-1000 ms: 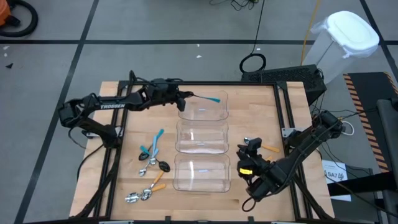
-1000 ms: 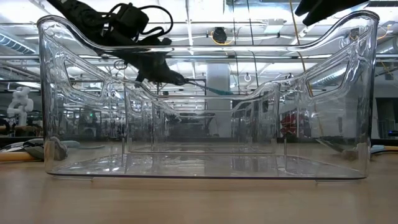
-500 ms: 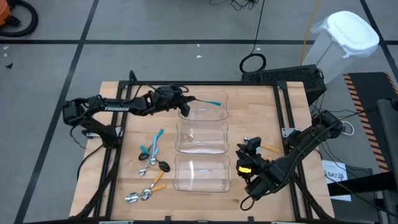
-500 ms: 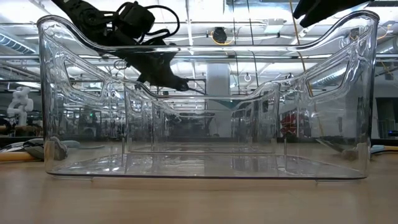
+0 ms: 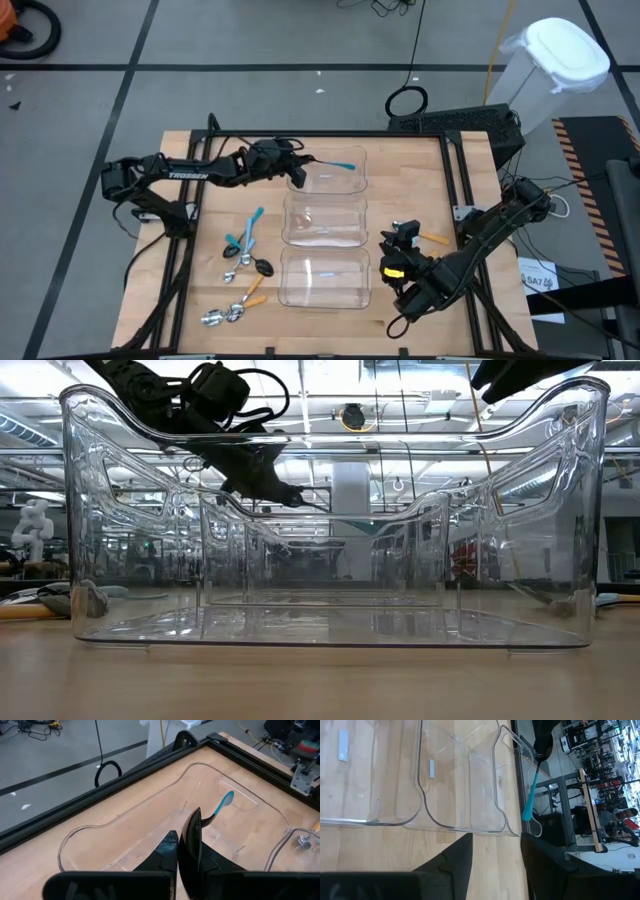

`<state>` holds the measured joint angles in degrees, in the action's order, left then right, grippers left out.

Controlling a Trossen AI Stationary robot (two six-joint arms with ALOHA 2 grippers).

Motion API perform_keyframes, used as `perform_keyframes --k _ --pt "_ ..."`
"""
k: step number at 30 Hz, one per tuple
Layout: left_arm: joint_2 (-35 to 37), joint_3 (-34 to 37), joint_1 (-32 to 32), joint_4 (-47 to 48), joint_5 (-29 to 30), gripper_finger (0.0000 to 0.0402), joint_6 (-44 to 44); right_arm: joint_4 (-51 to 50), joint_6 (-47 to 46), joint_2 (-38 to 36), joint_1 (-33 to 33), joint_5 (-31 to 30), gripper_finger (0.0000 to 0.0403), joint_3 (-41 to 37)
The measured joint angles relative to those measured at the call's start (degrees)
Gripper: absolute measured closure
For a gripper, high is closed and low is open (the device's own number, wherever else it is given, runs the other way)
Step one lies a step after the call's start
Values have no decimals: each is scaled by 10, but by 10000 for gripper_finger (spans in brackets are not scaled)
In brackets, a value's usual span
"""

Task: Sort silverware by color (type)
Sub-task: Put the dark blue spoon into the top transparent bin

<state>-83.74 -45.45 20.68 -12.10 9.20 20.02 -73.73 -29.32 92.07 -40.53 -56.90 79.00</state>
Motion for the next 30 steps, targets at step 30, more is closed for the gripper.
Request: perform_keyframes --k 30 --pt "-4 0 -36 0 47 364 -15 2 2 0 1 -2 243 0"
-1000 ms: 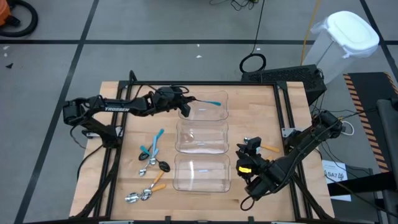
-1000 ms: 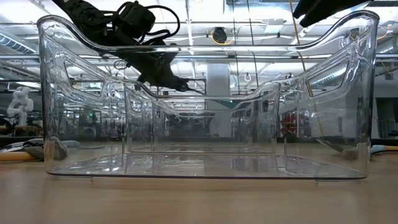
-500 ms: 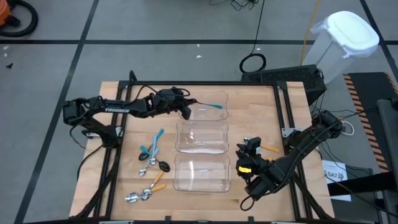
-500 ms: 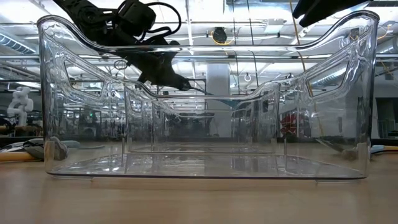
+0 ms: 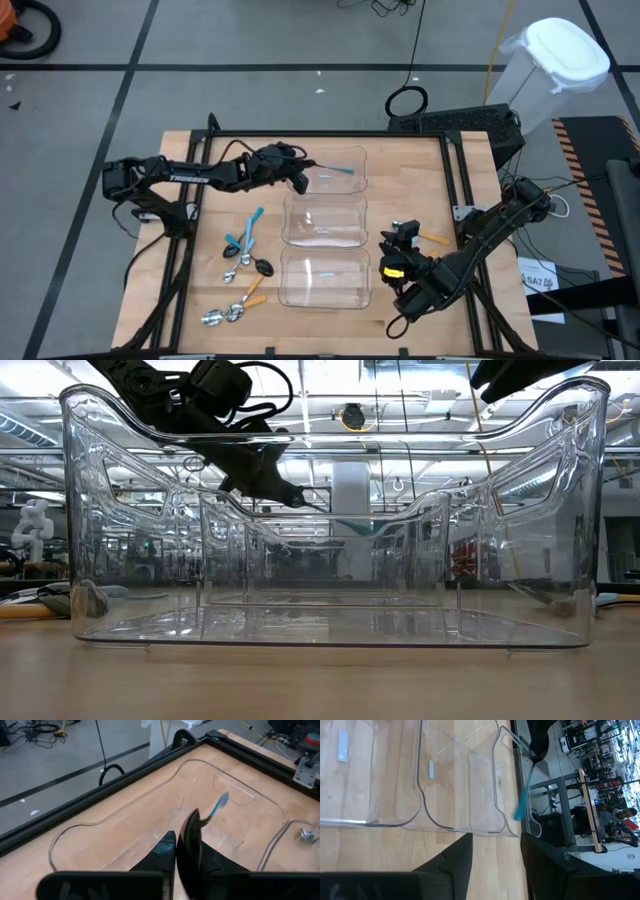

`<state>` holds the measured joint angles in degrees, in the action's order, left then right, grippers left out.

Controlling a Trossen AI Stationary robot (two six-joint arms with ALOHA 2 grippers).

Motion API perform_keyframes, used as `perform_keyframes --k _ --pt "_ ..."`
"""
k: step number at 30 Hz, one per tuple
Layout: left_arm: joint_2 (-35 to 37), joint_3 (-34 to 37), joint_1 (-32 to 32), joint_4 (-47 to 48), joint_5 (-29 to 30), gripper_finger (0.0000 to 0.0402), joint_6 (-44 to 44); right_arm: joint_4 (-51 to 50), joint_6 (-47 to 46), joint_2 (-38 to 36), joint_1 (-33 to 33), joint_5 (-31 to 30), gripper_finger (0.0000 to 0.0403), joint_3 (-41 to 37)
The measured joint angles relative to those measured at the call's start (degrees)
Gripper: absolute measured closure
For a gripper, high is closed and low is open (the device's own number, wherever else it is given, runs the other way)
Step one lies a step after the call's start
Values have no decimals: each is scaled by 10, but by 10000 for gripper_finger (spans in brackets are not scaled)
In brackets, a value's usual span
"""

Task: Sort silverware by color (type)
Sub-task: Put the dark blue spoon into the top transparent bin

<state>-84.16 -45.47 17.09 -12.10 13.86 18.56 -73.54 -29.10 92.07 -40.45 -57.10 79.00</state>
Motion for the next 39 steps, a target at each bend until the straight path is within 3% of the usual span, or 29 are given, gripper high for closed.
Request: perform_keyframes --k 7,25,30,35,39 --pt "0 0 0 -1 15 336 0 0 0 0 0 0 243 0" --pt "11 -7 -22 -1 16 334 -52 0 0 0 0 2 243 0" --pt "27 -53 -51 73 15 334 -76 0 -1 0 0 4 243 0" --pt "28 -123 -93 204 13 334 -105 0 -2 0 0 4 243 0" --pt "29 -146 -131 240 13 334 -117 0 -2 0 0 16 243 0"
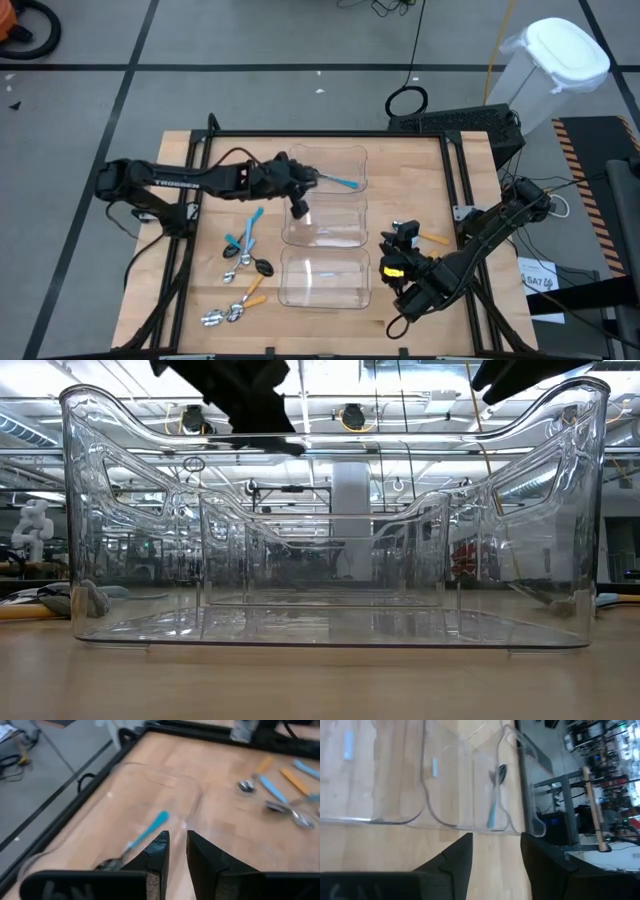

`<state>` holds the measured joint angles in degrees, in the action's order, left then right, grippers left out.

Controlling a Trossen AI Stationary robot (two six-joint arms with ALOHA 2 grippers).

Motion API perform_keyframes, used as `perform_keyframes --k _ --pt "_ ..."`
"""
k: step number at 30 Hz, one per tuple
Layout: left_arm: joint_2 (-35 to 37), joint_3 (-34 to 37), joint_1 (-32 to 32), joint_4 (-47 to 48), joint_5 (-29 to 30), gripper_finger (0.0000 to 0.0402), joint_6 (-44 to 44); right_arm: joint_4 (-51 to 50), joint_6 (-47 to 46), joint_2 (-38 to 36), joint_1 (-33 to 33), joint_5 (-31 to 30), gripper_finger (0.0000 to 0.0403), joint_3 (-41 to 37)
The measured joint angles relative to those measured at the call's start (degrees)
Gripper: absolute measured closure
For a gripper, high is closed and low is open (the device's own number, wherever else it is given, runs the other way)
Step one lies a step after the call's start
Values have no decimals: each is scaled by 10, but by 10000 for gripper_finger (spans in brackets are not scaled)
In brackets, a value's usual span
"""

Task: Sort silverware by color (type)
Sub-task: Put the dark blue spoon into the top transparent bin

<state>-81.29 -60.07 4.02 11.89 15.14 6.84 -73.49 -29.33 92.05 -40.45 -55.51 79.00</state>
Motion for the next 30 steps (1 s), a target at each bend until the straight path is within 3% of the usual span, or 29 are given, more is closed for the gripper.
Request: perform_keyframes --k 6,13,16,22,28,30 --pt "43 -4 -57 70 2 334 -28 -2 -11 0 0 35 243 0" --pt "120 16 -148 137 50 334 24 -9 -13 0 -1 45 243 0" --pt "148 30 -205 192 104 334 67 -9 -13 -1 -1 45 243 0" --pt "179 56 -330 294 268 334 196 -6 -12 0 0 43 243 0" --pt "174 78 -418 396 313 334 333 0 -11 0 0 29 243 0" --pt "171 88 -434 386 325 334 358 0 -11 0 1 28 243 0"
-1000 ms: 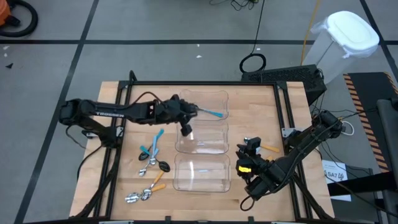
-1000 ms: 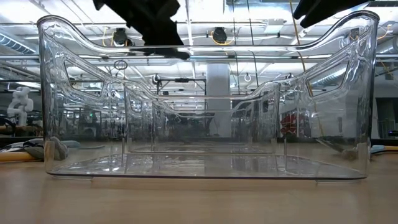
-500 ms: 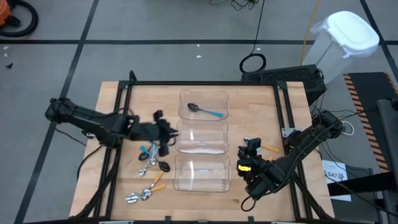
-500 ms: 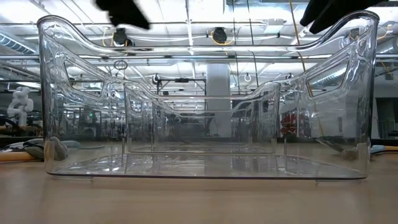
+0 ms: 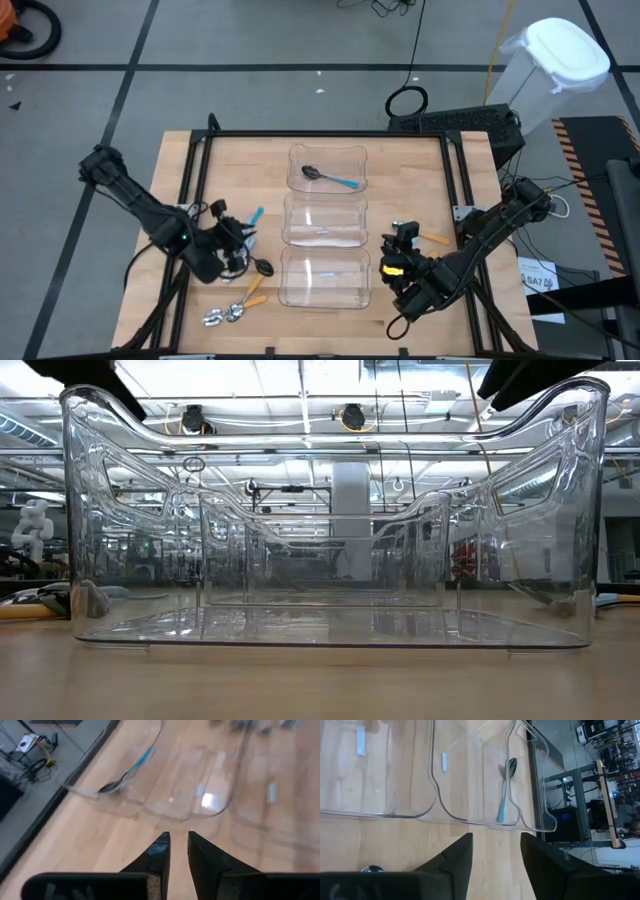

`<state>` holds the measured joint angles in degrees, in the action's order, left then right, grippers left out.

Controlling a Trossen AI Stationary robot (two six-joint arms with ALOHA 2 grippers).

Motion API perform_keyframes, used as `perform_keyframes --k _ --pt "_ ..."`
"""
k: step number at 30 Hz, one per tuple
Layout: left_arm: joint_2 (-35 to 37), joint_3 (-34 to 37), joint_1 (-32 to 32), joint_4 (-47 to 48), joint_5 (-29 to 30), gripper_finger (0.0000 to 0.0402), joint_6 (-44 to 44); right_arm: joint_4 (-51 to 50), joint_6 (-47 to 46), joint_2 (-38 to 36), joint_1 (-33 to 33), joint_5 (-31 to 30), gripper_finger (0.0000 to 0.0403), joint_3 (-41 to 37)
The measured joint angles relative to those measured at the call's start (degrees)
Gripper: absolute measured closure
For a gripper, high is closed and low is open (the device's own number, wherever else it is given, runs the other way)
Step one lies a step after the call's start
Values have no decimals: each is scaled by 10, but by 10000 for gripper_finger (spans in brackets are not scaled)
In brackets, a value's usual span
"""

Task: Sort silverware by color (type)
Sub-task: Put the dark blue spoon into the top transparent bin

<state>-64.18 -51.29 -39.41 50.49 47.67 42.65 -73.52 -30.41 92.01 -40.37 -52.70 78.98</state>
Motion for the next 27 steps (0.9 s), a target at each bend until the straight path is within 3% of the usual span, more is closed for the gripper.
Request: perform_keyframes --k 9,14,19,23,27 --pt "0 79 -18 -7 4 334 -12 6 -4 0 3 0 243 0" --pt "0 81 -14 -11 -40 334 -2 6 -4 0 3 0 243 0" --pt "0 80 -10 -13 -60 334 -67 6 -3 0 3 0 243 0" --pt "0 80 5 -30 -64 334 -61 6 -4 0 3 0 243 0" --pt "-10 79 11 -51 -105 334 -76 10 -6 0 3 2 243 0"
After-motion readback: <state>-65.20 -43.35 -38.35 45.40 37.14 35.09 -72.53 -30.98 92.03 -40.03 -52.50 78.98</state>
